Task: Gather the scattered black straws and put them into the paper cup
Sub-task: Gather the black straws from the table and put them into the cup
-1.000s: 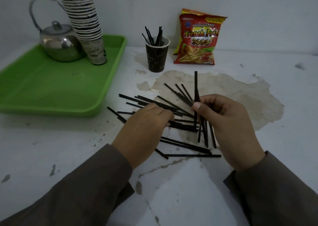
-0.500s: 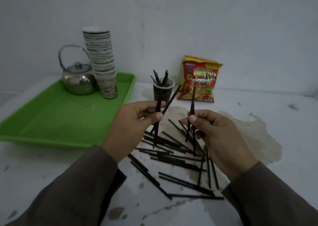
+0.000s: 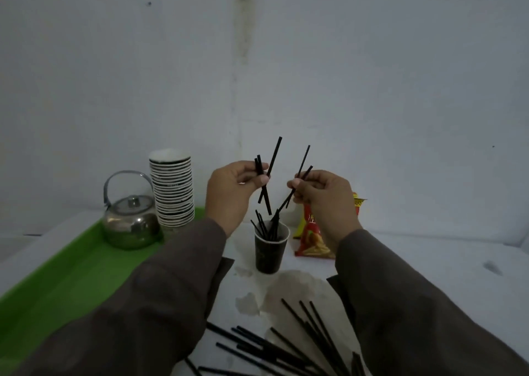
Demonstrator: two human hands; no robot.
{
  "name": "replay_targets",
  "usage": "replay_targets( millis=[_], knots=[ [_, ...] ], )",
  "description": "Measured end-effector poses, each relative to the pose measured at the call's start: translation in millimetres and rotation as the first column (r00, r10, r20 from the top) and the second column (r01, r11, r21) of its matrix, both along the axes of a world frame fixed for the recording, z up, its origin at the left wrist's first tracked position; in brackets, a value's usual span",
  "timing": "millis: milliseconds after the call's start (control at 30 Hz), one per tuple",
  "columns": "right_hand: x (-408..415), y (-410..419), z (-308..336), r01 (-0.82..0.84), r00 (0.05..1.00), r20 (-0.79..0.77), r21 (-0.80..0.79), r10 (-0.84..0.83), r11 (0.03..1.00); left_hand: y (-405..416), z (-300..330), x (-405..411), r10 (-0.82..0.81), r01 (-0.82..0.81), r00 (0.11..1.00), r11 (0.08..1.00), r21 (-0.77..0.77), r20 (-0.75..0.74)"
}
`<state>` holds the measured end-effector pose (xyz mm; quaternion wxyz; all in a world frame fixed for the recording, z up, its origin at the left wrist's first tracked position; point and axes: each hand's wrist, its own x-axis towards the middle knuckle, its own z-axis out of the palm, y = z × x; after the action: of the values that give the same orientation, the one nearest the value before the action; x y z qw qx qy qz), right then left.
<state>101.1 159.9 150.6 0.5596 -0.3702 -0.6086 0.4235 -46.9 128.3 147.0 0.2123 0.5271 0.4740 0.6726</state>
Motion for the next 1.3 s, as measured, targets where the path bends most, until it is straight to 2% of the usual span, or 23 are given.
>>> replay_targets(
  millis=[100, 367, 667, 767, 1033, 1133, 1300],
  knots=[
    [-6.7, 19.2, -11.3, 0.039, 0.997, 0.064, -0.032, -0.037, 0.999, 15.5, -10.2, -1.7, 0.018, -0.018, 1.0, 1.0, -0.022, -0.003],
    [-16.0, 45.6, -48.0, 0.026, 0.973, 0.23, -0.102, -0.002, 0.994, 35.4, -40.2, 0.9, 0.057, -0.067, 0.993, 0.993, -0.096, -0.107],
    [-15.2, 46.5, -60.6, 0.042, 0.888, 0.458, -0.018, -0.03, 0.999, 32.7, -79.9, 6.9, 0.046, -0.08, 0.983, 0.978, -0.194, -0.177],
    [-13.9, 44.6, -60.5, 0.036, 0.894, 0.448, -0.006, -0.029, 0.999, 33.5, -86.3, 5.7, 0.054, -0.108, 0.963, 0.975, -0.195, -0.263],
    [-15.4, 44.4, -60.5, 0.015, 0.888, 0.458, 0.042, -0.033, 0.999, 36.5, -83.6, -1.6, 0.029, -0.092, 0.954, 0.976, -0.199, -0.299],
    [-15.9, 44.6, -60.3, 0.024, 0.866, 0.498, 0.063, -0.052, 0.998, 36.2, -80.7, -6.1, 0.046, -0.119, 0.925, 0.978, -0.174, -0.377],
    [-6.5, 30.8, -60.9, 0.038, 0.888, 0.456, 0.066, -0.064, 0.997, 28.4, -74.4, -14.7, 0.056, -0.126, 0.882, 0.985, -0.121, -0.468]
  ],
)
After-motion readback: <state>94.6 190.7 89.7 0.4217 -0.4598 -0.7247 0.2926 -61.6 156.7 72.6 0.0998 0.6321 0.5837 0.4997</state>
